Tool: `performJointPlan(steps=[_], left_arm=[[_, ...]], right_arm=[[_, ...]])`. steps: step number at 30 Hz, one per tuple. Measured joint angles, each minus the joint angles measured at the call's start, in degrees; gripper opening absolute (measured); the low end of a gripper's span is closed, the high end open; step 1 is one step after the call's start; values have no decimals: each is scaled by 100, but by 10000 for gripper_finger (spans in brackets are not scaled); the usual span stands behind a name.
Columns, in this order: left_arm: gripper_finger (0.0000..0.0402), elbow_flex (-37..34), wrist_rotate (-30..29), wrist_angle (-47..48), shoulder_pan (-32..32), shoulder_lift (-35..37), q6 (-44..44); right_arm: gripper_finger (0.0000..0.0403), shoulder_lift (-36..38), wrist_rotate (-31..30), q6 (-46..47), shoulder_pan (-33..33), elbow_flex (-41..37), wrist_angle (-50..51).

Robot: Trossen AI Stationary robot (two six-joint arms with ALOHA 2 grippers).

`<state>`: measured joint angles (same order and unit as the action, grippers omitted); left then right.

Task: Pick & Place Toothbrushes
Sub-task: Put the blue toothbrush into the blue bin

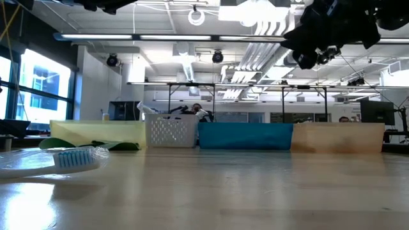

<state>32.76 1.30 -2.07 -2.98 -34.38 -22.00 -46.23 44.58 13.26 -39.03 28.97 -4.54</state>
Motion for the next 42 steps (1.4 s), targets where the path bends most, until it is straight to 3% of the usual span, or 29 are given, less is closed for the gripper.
performJointPlan(steps=[8, 11, 21, 29, 37, 42], left_arm=[[132, 1, 0, -118, 2, -1, 381], [132, 1, -2, -127, 0, 1, 435], [132, 6, -15, -379, 170, -128, 738], [132, 60, -455, -713, 1001, -1108, 723], [132, 596, -958, -643, 2074, -2250, 570], [132, 1263, -1615, 409, 2633, -2693, 937]], right_arm=[[49, -10, -1564, -1149, 867, 0, -39], [35, -10, -1853, -1339, 1009, 0, -37], [4, -10, -1902, -1337, 1146, 0, -33], [2, -10, -1895, -1290, 1146, 0, 0], [2, -10, -1869, -1091, 1146, 0, 93], [2, -10, -1872, -1033, 1166, 0, 116]])
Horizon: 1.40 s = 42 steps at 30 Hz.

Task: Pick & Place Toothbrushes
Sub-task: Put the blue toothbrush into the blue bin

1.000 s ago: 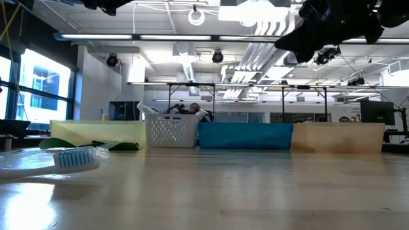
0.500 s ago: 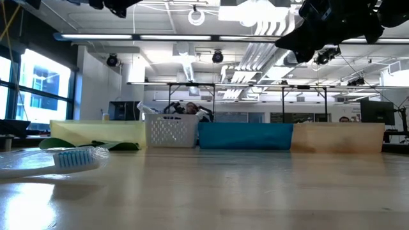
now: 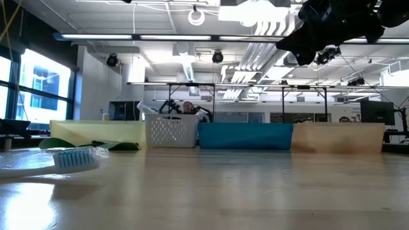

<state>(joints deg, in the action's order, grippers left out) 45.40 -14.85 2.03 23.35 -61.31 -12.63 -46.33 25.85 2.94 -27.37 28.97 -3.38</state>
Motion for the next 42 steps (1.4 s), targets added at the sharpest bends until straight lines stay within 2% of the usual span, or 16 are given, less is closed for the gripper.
performJointPlan(steps=[3, 6, 14, 27, 36, 42], left_arm=[[132, 496, -415, 938, 255, -276, 604], [132, 949, -515, 1705, 426, -602, 1140], [132, 1793, -476, 2621, 645, -1569, 1977], [132, 1961, 864, 2816, 641, -3137, 3351], [132, 1962, 1236, 2459, 639, -3645, 3924], [132, 1953, 1205, 2452, 630, -3747, 4135]], right_arm=[[2, 0, -7, 44, 67, 0, 0], [2, -2, -12, 40, 169, 0, 15], [2, -4, -21, 34, 385, 0, 55], [2, -105, -47, 27, 426, 2, 649], [2, -250, -48, 25, 426, 2, 636], [2, -291, -46, -4, 426, 2, 638]])
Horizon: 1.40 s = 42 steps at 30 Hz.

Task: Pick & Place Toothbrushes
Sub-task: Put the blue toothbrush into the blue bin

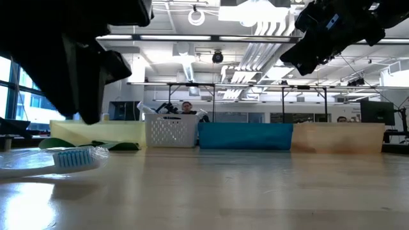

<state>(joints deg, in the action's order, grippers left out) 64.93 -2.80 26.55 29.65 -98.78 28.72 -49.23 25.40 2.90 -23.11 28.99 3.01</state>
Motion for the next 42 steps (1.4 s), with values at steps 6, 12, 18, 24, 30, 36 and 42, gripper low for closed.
performJointPlan(steps=[6, 12, 18, 24, 30, 36, 42], left_arm=[[132, -1, -19, -134, 0, -155, 158], [132, 13, -21, -194, 0, -292, 174], [132, -2, 114, -256, 2, -468, 154], [132, 10, 248, -376, 2, -751, 220], [132, 13, 244, -376, 2, -774, 329], [124, 13, 239, -376, 2, -776, 328], [65, 8, 198, -357, -2, -780, 482]], right_arm=[[2, 0, 3, -9, 0, 0, 18], [2, 0, 4, -13, 0, 0, 39], [2, 0, 5, -13, 0, 0, 52], [2, 0, 5, -13, 0, 0, 60], [2, 0, 5, -13, 0, 0, 64], [2, 0, 5, -13, 0, 0, 68], [3, 0, 5, -13, 0, 0, 68]])
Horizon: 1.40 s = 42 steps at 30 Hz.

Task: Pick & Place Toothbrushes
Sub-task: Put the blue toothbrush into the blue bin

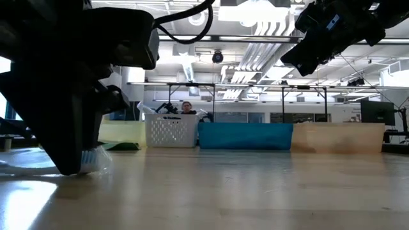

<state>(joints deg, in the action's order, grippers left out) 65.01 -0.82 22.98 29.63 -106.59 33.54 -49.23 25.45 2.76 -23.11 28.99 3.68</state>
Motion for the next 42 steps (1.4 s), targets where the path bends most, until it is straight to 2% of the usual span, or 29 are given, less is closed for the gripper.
performJointPlan(steps=[6, 13, 19, 25, 32, 36, 42], left_arm=[[10, 11, 34, -145, 0, 24, 65], [4, -22, -221, 6, 0, 222, -31], [1, -20, -375, 209, -143, 722, -380], [1, -13, -639, 257, -547, 1526, -1215], [1, -13, -722, -140, -1297, 2465, -2380], [1, -11, -676, -667, -1737, 2910, -3100], [1, 2, -267, -1871, -2194, 3330, -4010]], right_arm=[[3, 0, 2, 1, -2, 0, 2], [3, 0, 17, 0, 0, 0, 0], [3, 0, 20, 0, 0, 0, 0], [2, 0, 22, -4, -1, 0, 0], [2, 0, 22, -153, -1, 0, -34], [2, 0, 22, -154, -2, -2, -231], [2, 0, 24, -155, -2, -2, -755]])
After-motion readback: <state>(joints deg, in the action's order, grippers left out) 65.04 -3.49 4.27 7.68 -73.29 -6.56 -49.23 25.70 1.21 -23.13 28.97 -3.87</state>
